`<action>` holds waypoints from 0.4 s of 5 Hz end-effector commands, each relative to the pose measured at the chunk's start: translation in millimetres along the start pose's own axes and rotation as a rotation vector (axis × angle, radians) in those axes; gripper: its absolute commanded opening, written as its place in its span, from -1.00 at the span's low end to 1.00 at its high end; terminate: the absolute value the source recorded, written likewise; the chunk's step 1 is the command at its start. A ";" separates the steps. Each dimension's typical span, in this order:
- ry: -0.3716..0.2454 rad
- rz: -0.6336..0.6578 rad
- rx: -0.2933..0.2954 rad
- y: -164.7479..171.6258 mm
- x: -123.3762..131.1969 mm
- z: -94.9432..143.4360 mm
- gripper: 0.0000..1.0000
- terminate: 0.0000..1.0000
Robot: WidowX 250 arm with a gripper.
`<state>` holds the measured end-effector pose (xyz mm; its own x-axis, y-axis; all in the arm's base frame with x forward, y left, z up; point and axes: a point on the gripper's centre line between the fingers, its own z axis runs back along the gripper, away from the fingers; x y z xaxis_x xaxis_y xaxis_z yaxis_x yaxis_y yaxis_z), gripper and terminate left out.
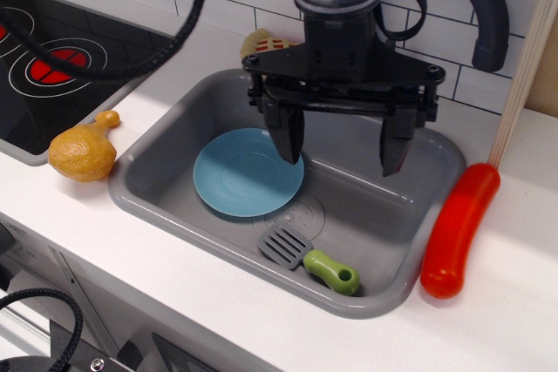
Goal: Put spatula on plate sink
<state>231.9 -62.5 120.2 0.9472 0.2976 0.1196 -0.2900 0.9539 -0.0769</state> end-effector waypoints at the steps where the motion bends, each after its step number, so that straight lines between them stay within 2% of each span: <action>1: 0.000 0.000 0.000 0.0 0.0 0.0 1.00 -1.00; 2: -0.017 0.244 0.059 7.7 1.6 -17.7 1.00 -1.00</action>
<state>230.2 -53.0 94.4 0.8325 0.5448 0.1004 -0.5449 0.8380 -0.0285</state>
